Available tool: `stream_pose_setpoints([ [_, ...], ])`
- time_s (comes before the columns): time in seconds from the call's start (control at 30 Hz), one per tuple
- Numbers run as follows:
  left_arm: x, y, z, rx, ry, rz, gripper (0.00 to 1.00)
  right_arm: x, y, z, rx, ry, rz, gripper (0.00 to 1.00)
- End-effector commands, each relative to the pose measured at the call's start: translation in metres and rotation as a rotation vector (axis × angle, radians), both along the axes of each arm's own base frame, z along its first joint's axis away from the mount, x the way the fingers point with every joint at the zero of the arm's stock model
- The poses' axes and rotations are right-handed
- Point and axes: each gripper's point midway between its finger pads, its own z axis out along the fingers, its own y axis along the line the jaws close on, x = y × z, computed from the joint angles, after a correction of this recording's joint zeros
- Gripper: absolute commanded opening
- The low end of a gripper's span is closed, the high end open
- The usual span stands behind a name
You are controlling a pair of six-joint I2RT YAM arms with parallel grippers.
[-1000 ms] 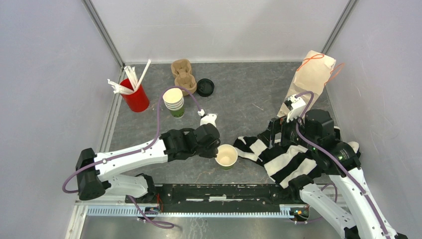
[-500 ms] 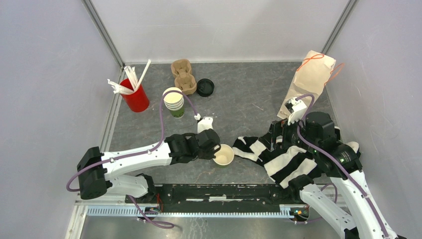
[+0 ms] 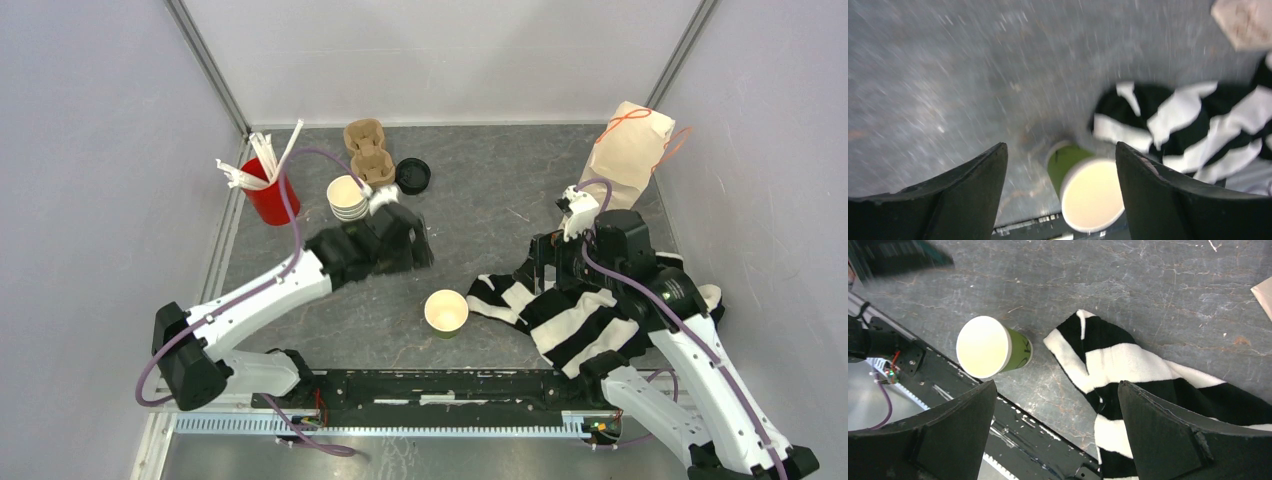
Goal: Pack the takeout coffee
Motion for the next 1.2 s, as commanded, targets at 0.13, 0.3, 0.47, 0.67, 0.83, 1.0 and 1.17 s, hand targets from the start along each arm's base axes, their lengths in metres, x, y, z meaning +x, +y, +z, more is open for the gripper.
stream_pose_setpoints([
  [0.13, 0.147, -0.002, 0.003, 0.174, -0.03, -0.128, 0.87, 0.074, 0.006, 0.03, -0.079, -0.147, -0.06, 0.98],
  [0.3, 0.229, -0.015, -0.004, 0.183, -0.039, -0.14, 0.8, 0.107, 0.009, 0.032, -0.133, -0.155, -0.082, 0.98],
  [0.47, 0.277, -0.012, -0.029, 0.122, -0.03, -0.095, 0.71, 0.123, 0.009, 0.033, -0.161, -0.153, -0.097, 0.98],
  [0.67, 0.292, -0.027, -0.056, 0.037, -0.02, -0.135, 0.6, 0.134, -0.001, 0.033, -0.22, -0.147, -0.092, 0.98],
  [0.83, 0.301, -0.033, -0.074, 0.016, -0.022, -0.123, 0.51, 0.141, -0.012, 0.026, -0.262, -0.113, -0.075, 0.98],
  [1.0, 0.302, -0.035, -0.094, 0.012, 0.009, -0.117, 0.47, 0.142, -0.007, 0.016, -0.25, -0.099, -0.045, 0.98],
  [1.17, 0.3, -0.034, -0.107, 0.033, 0.027, -0.112, 0.44, 0.139, -0.005, 0.011, -0.24, -0.091, -0.039, 0.98],
])
